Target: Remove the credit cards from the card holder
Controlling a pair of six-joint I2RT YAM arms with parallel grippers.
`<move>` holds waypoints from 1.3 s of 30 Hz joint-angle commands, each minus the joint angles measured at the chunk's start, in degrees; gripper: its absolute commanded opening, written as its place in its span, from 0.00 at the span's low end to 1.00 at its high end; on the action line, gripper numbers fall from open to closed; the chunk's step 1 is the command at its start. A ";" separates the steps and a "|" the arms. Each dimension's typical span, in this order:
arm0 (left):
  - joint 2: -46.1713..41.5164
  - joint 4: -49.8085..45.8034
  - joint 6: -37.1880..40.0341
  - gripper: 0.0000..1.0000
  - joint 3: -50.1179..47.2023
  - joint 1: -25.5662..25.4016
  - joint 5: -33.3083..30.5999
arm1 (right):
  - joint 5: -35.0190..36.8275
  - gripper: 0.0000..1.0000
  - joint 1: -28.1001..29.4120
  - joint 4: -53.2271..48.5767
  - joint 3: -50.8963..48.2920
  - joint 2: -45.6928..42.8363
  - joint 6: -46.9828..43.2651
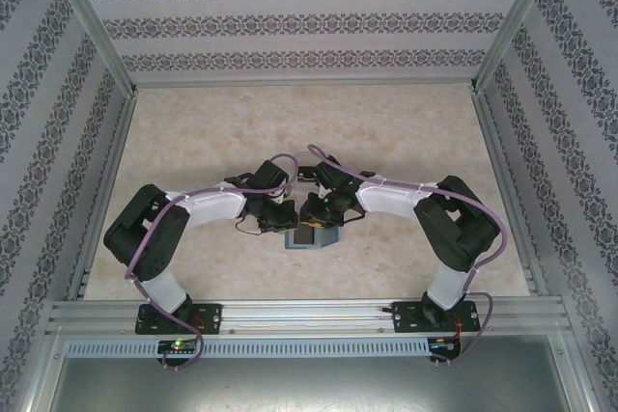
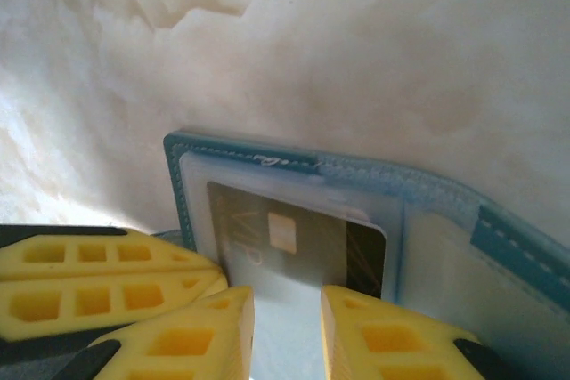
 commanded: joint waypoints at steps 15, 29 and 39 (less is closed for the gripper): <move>1.21 -4.10 2.47 0.10 0.88 -0.76 -4.07 | 5.64 0.34 -0.22 -6.80 -0.29 -1.05 -3.51; 0.68 -4.98 2.41 0.10 0.86 -0.76 -4.70 | 10.53 0.39 0.15 -12.88 1.91 -2.90 -5.88; -3.13 -4.89 1.85 0.12 2.94 -1.09 -3.02 | 7.76 0.40 0.04 -10.79 0.97 -6.65 -4.21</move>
